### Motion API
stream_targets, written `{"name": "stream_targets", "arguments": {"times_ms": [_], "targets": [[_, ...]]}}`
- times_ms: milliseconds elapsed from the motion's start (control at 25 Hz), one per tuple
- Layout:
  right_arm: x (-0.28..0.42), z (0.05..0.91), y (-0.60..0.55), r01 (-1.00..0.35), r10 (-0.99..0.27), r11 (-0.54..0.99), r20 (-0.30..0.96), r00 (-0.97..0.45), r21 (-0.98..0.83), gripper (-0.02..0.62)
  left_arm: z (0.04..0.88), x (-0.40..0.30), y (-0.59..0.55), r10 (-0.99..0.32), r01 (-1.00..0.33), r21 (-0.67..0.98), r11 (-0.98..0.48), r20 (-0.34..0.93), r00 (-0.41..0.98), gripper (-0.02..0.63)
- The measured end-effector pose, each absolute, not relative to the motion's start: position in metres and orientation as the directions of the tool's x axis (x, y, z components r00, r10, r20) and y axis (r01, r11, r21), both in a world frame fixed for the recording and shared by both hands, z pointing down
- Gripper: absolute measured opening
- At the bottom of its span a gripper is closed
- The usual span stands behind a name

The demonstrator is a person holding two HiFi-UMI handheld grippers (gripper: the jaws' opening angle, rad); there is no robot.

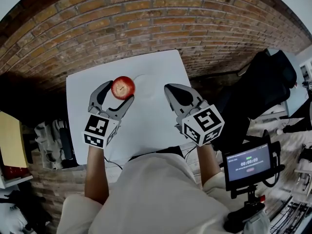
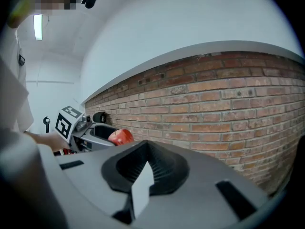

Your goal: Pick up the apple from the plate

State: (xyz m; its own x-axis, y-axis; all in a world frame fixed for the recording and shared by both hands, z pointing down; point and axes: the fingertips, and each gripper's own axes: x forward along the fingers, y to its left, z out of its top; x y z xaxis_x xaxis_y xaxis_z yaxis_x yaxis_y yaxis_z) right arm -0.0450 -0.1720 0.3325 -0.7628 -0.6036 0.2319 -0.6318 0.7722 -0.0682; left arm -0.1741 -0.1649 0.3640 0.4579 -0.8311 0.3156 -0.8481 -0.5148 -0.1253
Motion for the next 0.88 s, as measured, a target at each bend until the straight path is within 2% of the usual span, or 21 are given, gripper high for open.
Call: {"name": "stream_targets", "arguments": {"times_ms": [400,880], "targets": [[-0.051,0.306,-0.170,-0.619,-0.606,0.784,0.159,-0.779,-0.045,0.002,0.319,-0.170,-0.139,-0.862,-0.854,-0.169,-0.492,0.233,0.450,0.348],[-0.047,0.295,-0.170,-0.634,-0.629,0.773,0.139,-0.765,0.005,0.001,0.306,-0.170,-0.136,-0.878,-0.866,-0.172,-0.470,0.196,0.437,0.348]]}}
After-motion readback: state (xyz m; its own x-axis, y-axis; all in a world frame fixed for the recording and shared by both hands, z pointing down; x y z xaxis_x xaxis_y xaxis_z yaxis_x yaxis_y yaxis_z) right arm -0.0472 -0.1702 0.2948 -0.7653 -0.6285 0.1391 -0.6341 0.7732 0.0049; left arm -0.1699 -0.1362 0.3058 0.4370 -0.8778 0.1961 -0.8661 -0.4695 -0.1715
